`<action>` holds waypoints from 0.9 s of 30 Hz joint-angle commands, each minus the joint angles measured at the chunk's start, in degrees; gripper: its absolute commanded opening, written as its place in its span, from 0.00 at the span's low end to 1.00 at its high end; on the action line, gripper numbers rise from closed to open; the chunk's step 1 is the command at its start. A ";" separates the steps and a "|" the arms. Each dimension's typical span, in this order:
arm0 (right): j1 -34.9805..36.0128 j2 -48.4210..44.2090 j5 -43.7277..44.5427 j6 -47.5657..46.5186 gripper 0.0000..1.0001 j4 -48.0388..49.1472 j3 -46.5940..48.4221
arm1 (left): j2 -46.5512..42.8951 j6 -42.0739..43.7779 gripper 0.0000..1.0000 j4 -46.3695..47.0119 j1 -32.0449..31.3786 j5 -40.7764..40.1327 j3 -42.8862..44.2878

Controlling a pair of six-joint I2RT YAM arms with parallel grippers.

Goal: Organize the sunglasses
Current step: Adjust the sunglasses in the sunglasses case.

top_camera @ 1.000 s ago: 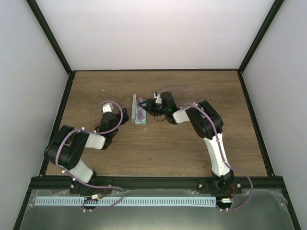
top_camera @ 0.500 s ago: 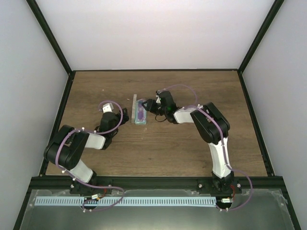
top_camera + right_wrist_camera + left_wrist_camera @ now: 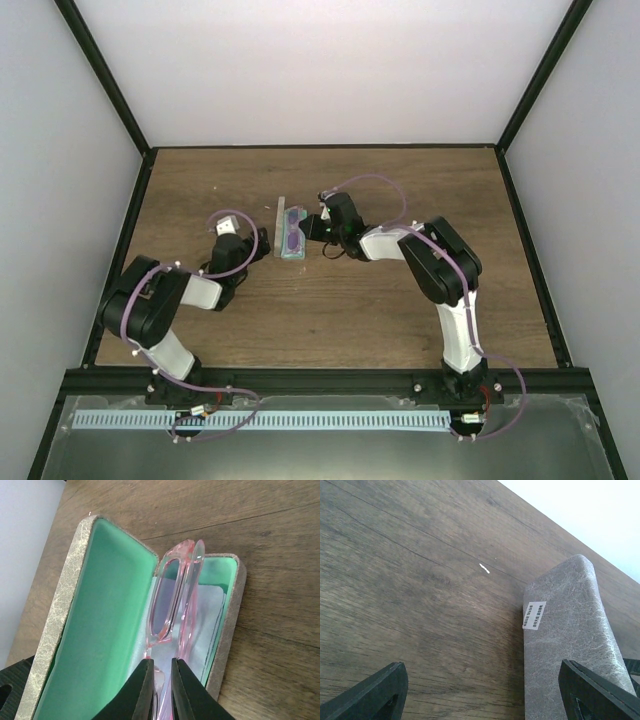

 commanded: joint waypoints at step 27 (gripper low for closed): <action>1.30 1.20 -1.43 -3.61 0.10 0.71 -0.23 | 1.39 0.38 0.84 1.39 -0.10 -0.12 1.37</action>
